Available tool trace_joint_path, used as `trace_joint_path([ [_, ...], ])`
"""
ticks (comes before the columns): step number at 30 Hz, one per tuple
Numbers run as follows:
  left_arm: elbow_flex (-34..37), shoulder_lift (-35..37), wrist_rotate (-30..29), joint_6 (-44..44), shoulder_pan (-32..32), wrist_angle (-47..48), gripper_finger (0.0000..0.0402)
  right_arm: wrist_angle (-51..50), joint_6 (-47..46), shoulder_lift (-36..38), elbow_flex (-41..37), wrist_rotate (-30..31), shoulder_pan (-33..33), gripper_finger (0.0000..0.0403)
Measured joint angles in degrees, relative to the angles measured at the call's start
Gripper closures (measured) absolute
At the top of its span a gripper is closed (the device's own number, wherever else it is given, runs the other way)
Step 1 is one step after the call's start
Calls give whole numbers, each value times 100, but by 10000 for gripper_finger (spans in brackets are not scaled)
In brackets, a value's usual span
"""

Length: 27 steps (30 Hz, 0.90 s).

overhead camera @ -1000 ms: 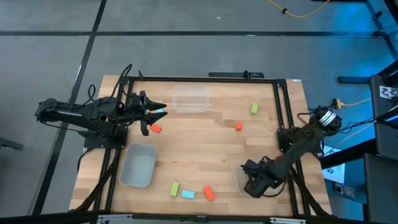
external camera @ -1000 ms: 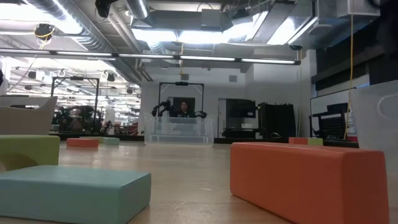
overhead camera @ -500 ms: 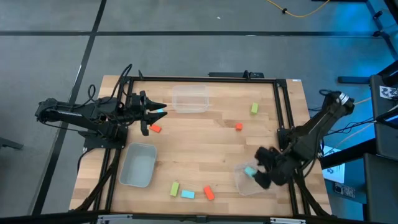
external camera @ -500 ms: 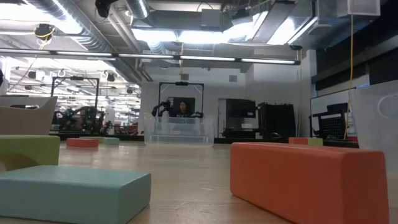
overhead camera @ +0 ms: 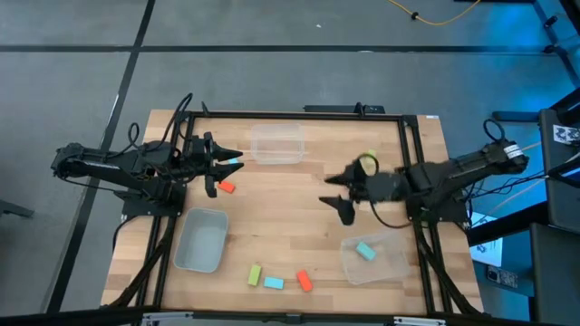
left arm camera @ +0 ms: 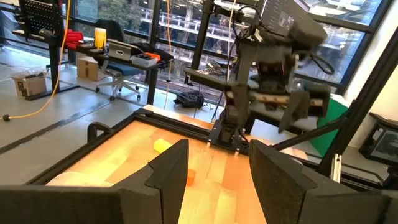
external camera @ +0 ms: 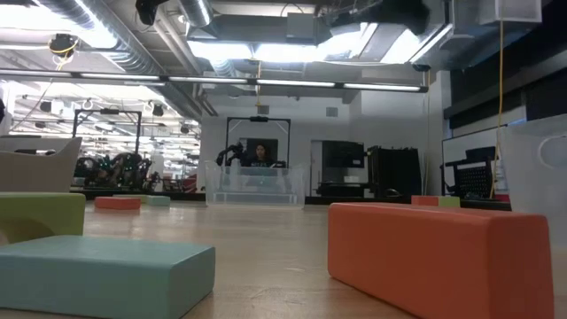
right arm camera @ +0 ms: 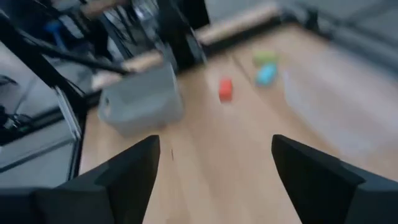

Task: Sort & place blocks by color
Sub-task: Put the top light blue half pillar block into the bottom right transparent bin

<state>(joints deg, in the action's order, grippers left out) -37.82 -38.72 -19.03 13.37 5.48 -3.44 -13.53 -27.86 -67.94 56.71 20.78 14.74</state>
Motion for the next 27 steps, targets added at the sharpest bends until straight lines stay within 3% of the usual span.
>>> trace_joint_path([
  [5, 2, 0, 0, 0, 1, 0, 239, 1066, 1033, 20, 2, -1066, -724, 91],
  [12, 2, 0, 0, 0, 1, -1, 239, 1432, 1336, 333, -286, -2192, -1479, 91],
  [16, 2, 0, 0, -28, 0, 0, 239, 2513, 1038, 916, -1387, -2125, -1708, 91],
  [21, 2, 0, 2, -42, 1, 0, 239, 4571, 489, 1475, -2542, -2158, -1877, 91],
  [27, 2, 0, 3, -42, 2, 66, 239, 4142, 1228, 1686, -2728, -2088, -1867, 91],
])
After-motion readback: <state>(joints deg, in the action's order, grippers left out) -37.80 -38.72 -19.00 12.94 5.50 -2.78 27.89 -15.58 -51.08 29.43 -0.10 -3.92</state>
